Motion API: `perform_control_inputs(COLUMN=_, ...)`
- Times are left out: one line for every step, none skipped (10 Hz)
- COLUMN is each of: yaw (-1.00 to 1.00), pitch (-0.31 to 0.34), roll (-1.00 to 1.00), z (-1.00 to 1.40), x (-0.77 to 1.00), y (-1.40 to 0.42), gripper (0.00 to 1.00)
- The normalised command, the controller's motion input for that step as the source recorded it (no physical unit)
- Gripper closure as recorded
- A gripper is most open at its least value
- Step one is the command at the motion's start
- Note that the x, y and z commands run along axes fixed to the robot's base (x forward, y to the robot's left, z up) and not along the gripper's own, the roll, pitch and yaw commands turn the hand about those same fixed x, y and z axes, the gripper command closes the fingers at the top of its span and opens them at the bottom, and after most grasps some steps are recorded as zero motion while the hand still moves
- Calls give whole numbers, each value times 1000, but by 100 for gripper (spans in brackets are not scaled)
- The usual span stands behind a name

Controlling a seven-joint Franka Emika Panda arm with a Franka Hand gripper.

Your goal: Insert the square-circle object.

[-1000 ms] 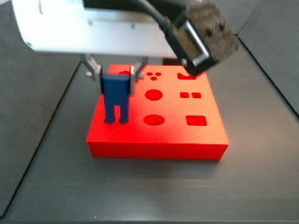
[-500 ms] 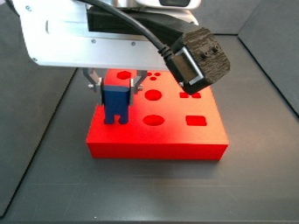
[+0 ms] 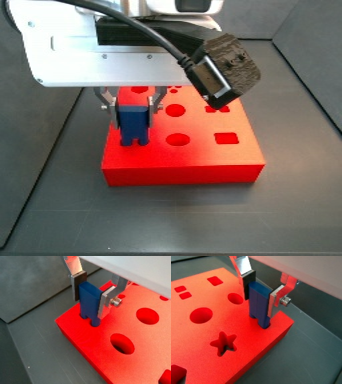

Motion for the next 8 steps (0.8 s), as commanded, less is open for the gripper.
perform_control_inputs(yaw=57, pitch=-74, roll=500, z=-17, x=0, y=0, gripper=100)
perform_control_inputs(yaw=180, pitch=39, roll=500, z=20, x=63, y=-129, gripper=100)
perform_control_inputs(yaw=166, pitch=86, roll=500, z=0, x=14, y=-274, gripper=100)
perform_control_inputs(yaw=146, pitch=0, roll=500, z=-320, x=23, y=-289, gripper=100)
perform_control_inputs(yaw=111, pitch=0, roll=476, z=-371, x=63, y=-329, gripper=100)
perform_control_inputs(yaw=80, pitch=0, roll=471, z=-383, x=83, y=-306, gripper=100)
perform_control_inputs(yaw=0, pitch=53, roll=297, z=-683, x=274, y=-89, gripper=100)
perform_control_inputs(yaw=0, pitch=0, roll=71, z=-1000, x=266, y=0, gripper=100)
